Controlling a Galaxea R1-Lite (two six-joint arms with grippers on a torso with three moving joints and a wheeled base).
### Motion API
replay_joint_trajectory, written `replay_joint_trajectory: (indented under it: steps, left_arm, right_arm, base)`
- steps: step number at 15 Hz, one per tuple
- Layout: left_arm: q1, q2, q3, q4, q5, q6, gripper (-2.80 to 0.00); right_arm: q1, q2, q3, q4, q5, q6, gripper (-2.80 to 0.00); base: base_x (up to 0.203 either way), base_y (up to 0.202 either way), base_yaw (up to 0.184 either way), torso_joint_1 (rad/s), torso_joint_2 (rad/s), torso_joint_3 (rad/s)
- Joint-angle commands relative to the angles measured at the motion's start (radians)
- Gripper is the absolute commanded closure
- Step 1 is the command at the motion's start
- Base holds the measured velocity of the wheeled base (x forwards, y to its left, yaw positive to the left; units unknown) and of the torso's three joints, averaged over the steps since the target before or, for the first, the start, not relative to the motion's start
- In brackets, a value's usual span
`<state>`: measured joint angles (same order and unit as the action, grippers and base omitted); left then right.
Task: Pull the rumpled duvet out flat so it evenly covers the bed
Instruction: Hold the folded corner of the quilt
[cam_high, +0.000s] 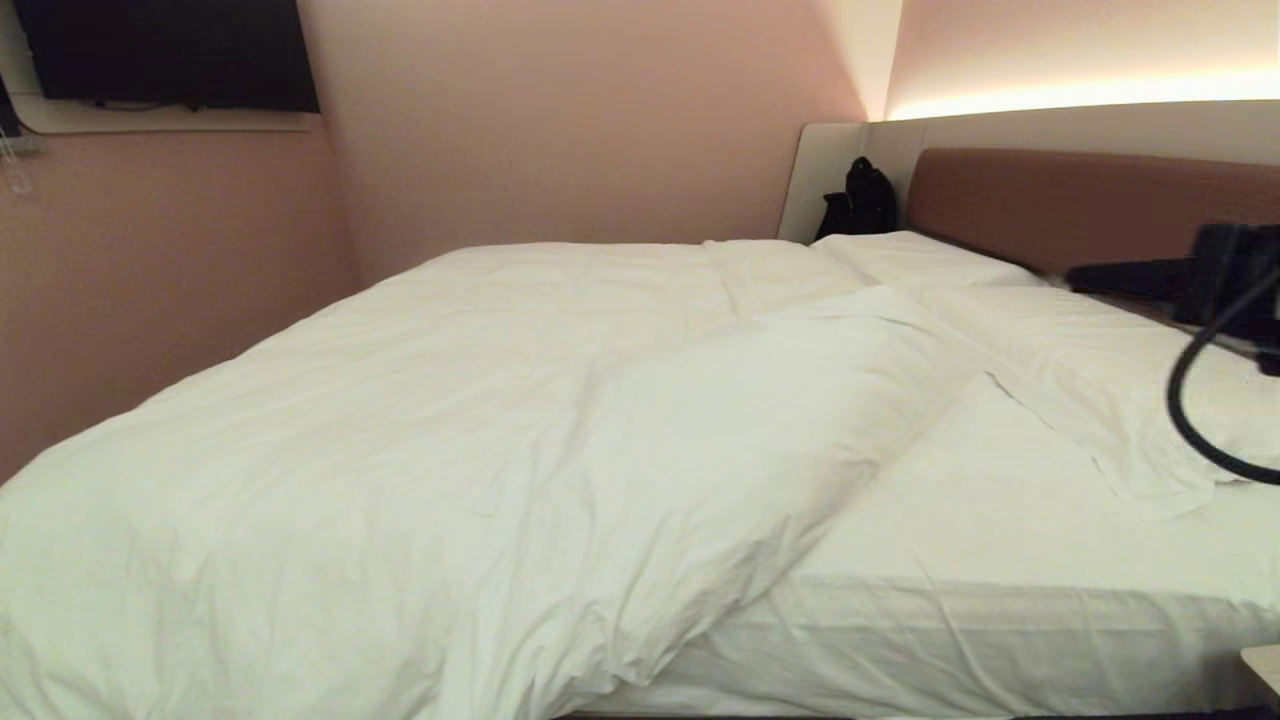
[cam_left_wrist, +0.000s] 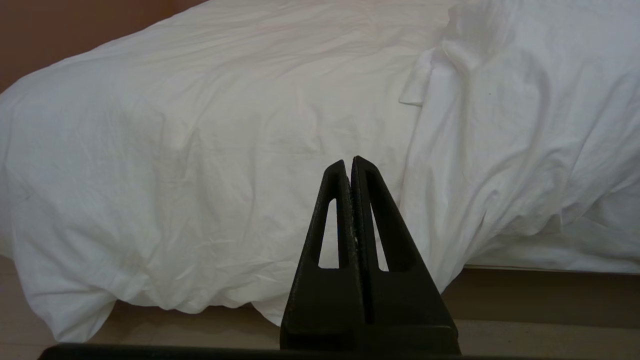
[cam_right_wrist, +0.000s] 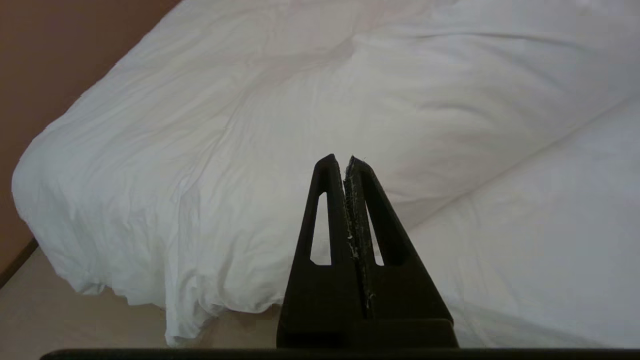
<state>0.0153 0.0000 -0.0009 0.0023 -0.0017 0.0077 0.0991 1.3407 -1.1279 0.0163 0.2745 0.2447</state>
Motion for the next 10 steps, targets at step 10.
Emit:
replay_joint_trajectory:
  steps: [10]
  left_arm:
    - [0.0, 0.0, 0.001, -0.001, 0.0, 0.0, 0.0]
  right_arm:
    - [0.115, 0.576, -0.311, -0.075, 0.002, 0.076, 0.0]
  base:
    - [0.0, 0.0, 0.0, 0.0, 0.0, 0.0]
